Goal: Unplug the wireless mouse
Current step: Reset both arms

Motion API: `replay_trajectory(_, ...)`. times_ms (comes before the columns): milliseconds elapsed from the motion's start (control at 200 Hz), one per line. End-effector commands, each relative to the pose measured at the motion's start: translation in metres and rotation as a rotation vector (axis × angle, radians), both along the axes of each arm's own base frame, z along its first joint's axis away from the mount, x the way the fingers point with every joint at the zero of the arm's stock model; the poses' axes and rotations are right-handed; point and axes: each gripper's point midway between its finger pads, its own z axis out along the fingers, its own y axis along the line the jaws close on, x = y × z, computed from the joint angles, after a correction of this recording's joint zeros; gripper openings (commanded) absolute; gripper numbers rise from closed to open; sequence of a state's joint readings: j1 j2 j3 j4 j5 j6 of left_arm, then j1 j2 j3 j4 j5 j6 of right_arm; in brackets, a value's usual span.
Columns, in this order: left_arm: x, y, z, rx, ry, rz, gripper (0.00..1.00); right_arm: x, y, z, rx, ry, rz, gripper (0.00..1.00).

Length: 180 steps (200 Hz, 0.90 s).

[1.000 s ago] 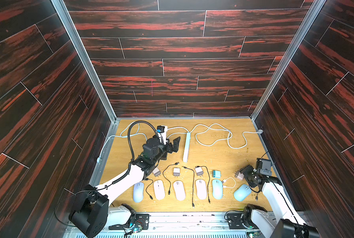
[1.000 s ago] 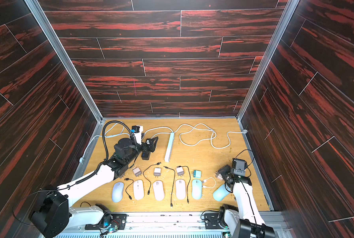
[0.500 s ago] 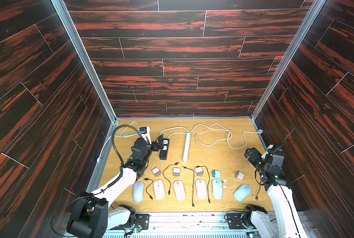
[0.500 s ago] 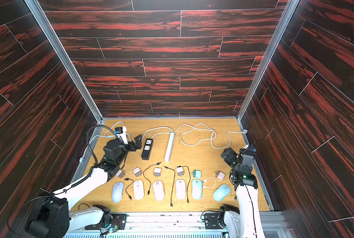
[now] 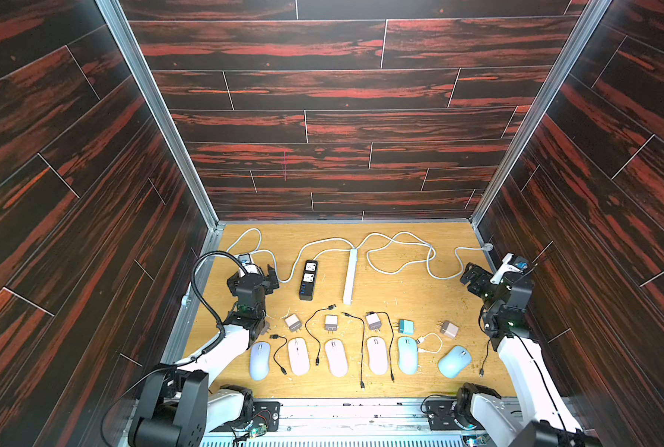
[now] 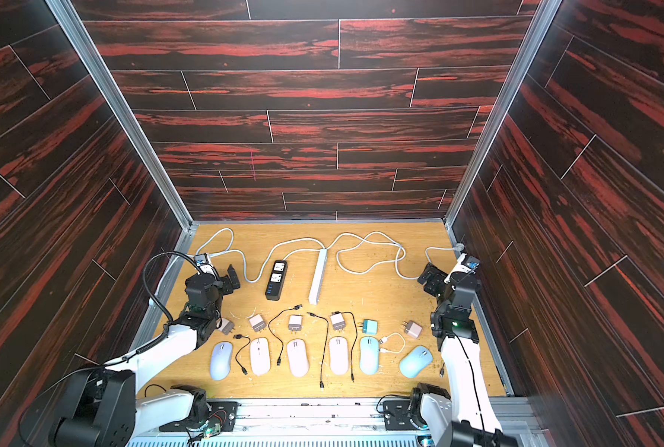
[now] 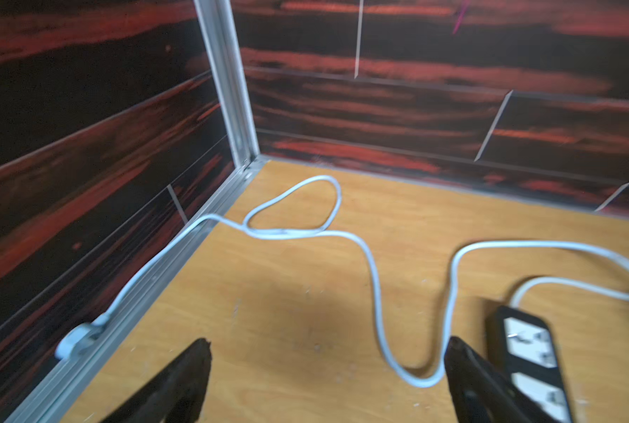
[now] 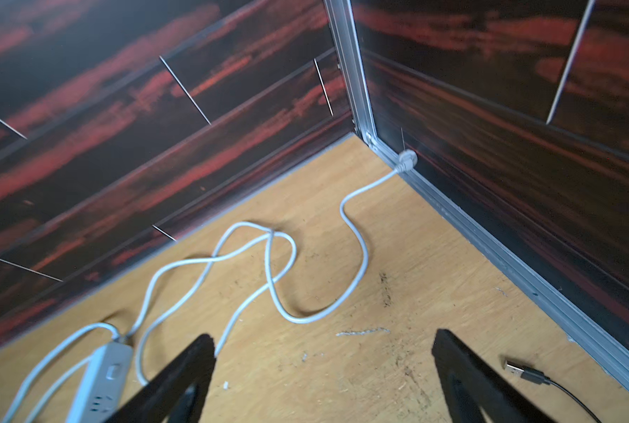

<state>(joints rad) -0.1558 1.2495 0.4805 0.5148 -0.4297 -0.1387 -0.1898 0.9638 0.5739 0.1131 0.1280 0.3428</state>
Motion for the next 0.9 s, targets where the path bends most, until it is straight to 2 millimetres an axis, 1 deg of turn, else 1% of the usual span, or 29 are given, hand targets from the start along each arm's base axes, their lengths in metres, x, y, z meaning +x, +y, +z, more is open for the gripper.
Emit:
replay_trajectory(0, -0.001, 0.014, -0.014, 0.091, 0.057, 0.039, 1.00, 0.002, 0.000, -0.024, -0.082, -0.001, 0.023, 0.95)
replay_trajectory(110, 0.004, 0.021, -0.025, 0.086, 0.057, 0.035, 1.00, 0.007, 0.010, -0.054, -0.092, 0.006, 0.093, 0.95)
replay_trajectory(170, 0.007, 0.024, -0.035, 0.072, 0.065, 0.025, 1.00, 0.010, 0.016, -0.067, -0.117, 0.012, 0.124, 0.95)
replay_trajectory(266, 0.013, 0.023, -0.046, 0.061, 0.053, -0.015, 1.00, 0.012, 0.023, -0.078, -0.185, -0.025, 0.162, 0.95)
replay_trajectory(326, 0.016, 0.023, -0.054, 0.034, 0.043, -0.038, 1.00, 0.013, 0.029, -0.081, -0.198, -0.061, 0.194, 0.95)
replay_trajectory(341, 0.015, 0.024, -0.055, 0.025, 0.040, -0.037, 1.00, 0.015, 0.030, -0.076, -0.202, -0.090, 0.199, 0.95)
replay_trajectory(381, 0.014, 0.026, -0.060, 0.010, 0.036, -0.042, 1.00, 0.017, 0.034, -0.076, -0.213, -0.083, 0.226, 0.95)
replay_trajectory(411, 0.014, 0.026, -0.062, 0.004, 0.024, -0.053, 1.00, 0.018, 0.038, -0.072, -0.231, -0.122, 0.241, 0.95)
replay_trajectory(461, 0.015, 0.024, -0.061, 0.004, -0.010, -0.066, 1.00, 0.020, 0.042, -0.067, -0.249, -0.161, 0.261, 0.95)
replay_trajectory(546, 0.015, 0.025, -0.064, -0.006, 0.022, -0.069, 1.00, 0.026, 0.047, -0.063, -0.252, -0.197, 0.293, 0.95)
replay_trajectory(596, 0.017, 0.027, -0.067, -0.018, 0.047, -0.062, 1.00, 0.027, 0.051, -0.067, -0.246, -0.216, 0.313, 0.95)
replay_trajectory(676, 0.019, 0.035, -0.067, -0.043, 0.051, -0.030, 1.00, 0.027, 0.057, -0.081, -0.260, -0.246, 0.338, 0.96)
replay_trajectory(706, 0.019, 0.035, -0.067, -0.043, 0.056, -0.033, 1.00, 0.026, 0.059, -0.075, -0.263, -0.285, 0.339, 0.96)
replay_trajectory(767, 0.019, 0.035, -0.067, -0.042, 0.054, -0.033, 1.00, 0.030, 0.053, -0.082, -0.260, -0.223, 0.311, 0.97)
replay_trajectory(807, 0.019, 0.035, -0.067, -0.040, 0.055, -0.032, 1.00, 0.035, 0.046, -0.081, -0.251, -0.225, 0.272, 0.97)
replay_trajectory(832, 0.019, 0.035, -0.067, -0.040, 0.055, -0.032, 1.00, 0.038, 0.040, -0.082, -0.247, -0.203, 0.234, 0.97)
replay_trajectory(857, 0.019, 0.035, -0.068, -0.039, 0.059, -0.033, 1.00, 0.042, 0.033, -0.088, -0.237, -0.156, 0.199, 0.97)
replay_trajectory(897, 0.019, 0.035, -0.067, -0.038, 0.058, -0.034, 1.00, 0.045, 0.035, -0.089, -0.256, -0.153, 0.186, 0.97)
